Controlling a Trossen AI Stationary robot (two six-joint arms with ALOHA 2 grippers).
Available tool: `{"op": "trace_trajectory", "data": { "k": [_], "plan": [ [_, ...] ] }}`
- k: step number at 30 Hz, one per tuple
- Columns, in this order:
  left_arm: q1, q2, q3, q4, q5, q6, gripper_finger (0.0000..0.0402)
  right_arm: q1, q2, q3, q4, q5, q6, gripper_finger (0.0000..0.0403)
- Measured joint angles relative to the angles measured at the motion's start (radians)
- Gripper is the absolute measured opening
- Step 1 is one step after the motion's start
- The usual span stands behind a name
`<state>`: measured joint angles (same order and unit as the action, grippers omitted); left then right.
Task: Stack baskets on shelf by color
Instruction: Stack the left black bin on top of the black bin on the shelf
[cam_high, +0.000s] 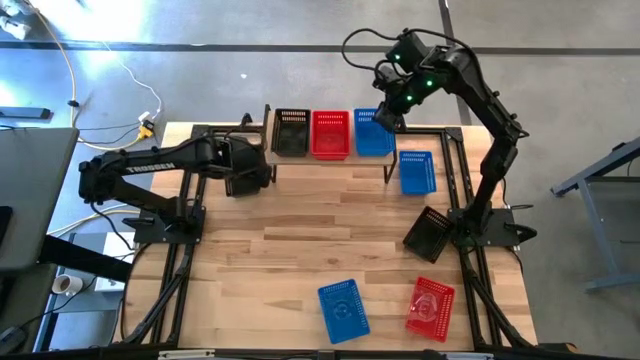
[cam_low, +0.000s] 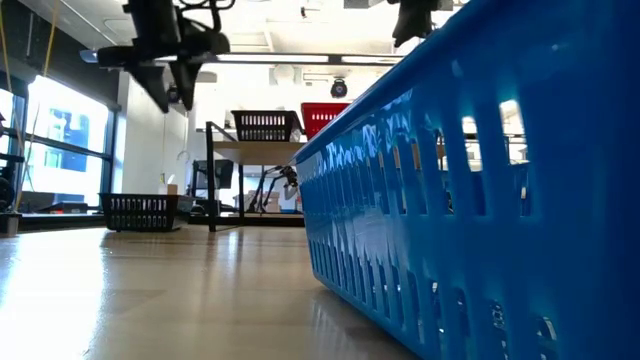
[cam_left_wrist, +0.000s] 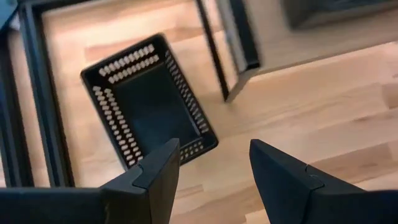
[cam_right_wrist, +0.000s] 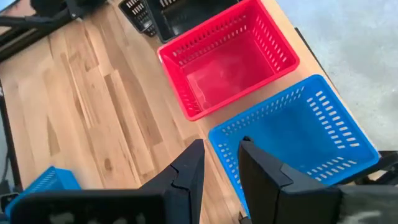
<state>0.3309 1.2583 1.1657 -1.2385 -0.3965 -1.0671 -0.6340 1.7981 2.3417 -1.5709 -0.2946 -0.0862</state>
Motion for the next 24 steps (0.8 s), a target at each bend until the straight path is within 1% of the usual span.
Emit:
{"op": "trace_trajectory", "data": {
  "k": [2,6,11,14,20,24],
  "plan": [
    [0.000,0.000,-0.017,-0.027,0.000,-0.038,0.0184,0.000,0.000,0.000,0.000,0.000,-0.021,0.0085],
    [0.000,0.000,-0.026,-0.136,-0.007,-0.110,0.0184,-0.003,0.000,0.000,0.000,0.000,-0.030,0.0085],
    [0.002,-0.003,-0.026,-0.254,-0.063,-0.187,0.0184,-0.007,0.000,0.000,0.000,0.000,-0.054,0.0085],
    [0.024,-0.018,-0.026,-0.269,-0.085,-0.197,0.0184,-0.007,0.000,0.000,0.000,0.000,-0.072,0.0085],
    [0.110,-0.042,-0.026,-0.269,-0.111,-0.171,0.0184,-0.007,0.000,0.000,0.000,0.000,-0.092,0.0085],
    [0.211,-0.064,-0.026,-0.251,-0.132,-0.126,0.0184,-0.007,0.000,0.000,0.000,0.000,-0.103,0.0085]
  ]
}}
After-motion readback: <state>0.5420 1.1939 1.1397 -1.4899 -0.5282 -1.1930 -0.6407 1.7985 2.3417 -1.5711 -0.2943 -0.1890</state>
